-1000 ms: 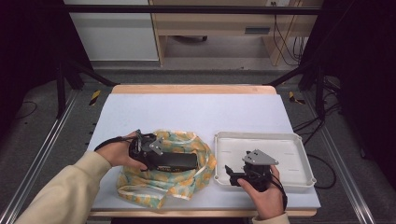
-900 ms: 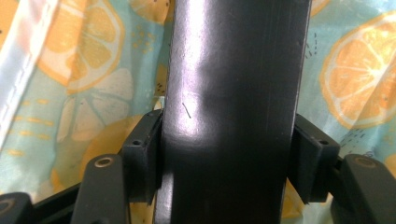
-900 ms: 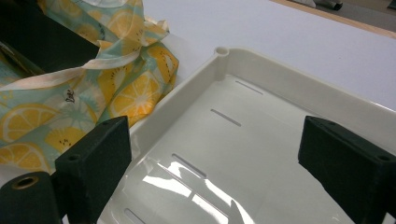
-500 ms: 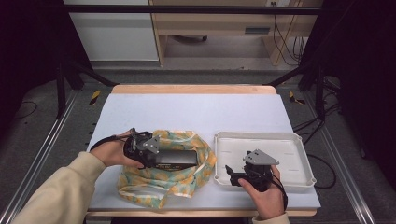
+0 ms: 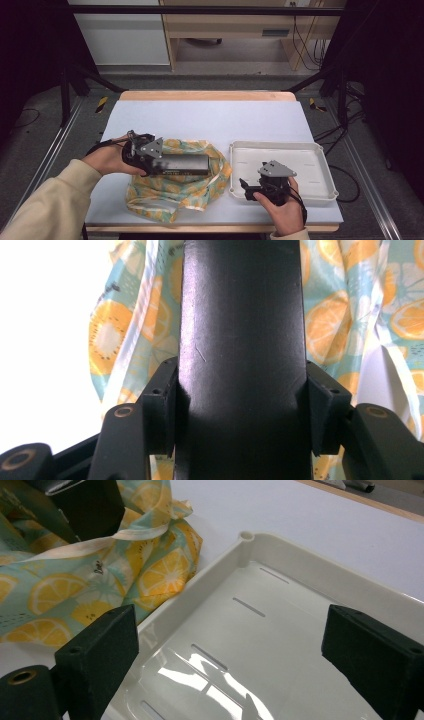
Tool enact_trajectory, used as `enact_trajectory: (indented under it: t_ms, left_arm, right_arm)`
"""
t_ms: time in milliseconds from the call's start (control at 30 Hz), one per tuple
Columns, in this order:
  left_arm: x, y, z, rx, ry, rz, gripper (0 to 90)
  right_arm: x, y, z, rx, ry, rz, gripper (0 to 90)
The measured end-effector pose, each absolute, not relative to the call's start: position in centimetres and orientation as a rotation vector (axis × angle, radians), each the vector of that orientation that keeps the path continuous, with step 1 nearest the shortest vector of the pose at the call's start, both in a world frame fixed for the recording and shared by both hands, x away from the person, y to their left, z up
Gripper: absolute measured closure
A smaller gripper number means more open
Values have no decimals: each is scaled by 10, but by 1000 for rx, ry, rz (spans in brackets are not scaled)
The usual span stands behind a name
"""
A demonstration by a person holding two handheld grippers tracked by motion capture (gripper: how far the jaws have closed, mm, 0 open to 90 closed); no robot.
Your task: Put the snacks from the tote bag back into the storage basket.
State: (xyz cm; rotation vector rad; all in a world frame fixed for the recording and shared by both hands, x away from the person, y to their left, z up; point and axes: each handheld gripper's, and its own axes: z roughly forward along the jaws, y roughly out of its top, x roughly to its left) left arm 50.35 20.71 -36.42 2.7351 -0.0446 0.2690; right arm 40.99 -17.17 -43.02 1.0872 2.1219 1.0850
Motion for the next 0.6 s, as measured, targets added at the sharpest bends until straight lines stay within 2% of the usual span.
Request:
enact_trajectory:
  t_ms: [133,333,600]
  left_arm:
    - [502,207,-358,2729,-47,266,426]
    - [503,205,-353,2695,-31,251,427]
    - [503,204,-345,2690,-17,260,427]
  right_arm:
    - [409,-170,-426,1029,2191,1084,72]
    - [416,-167,-414,959,2324,1017,141]
    - [432,-160,-398,841,2516,856,168]
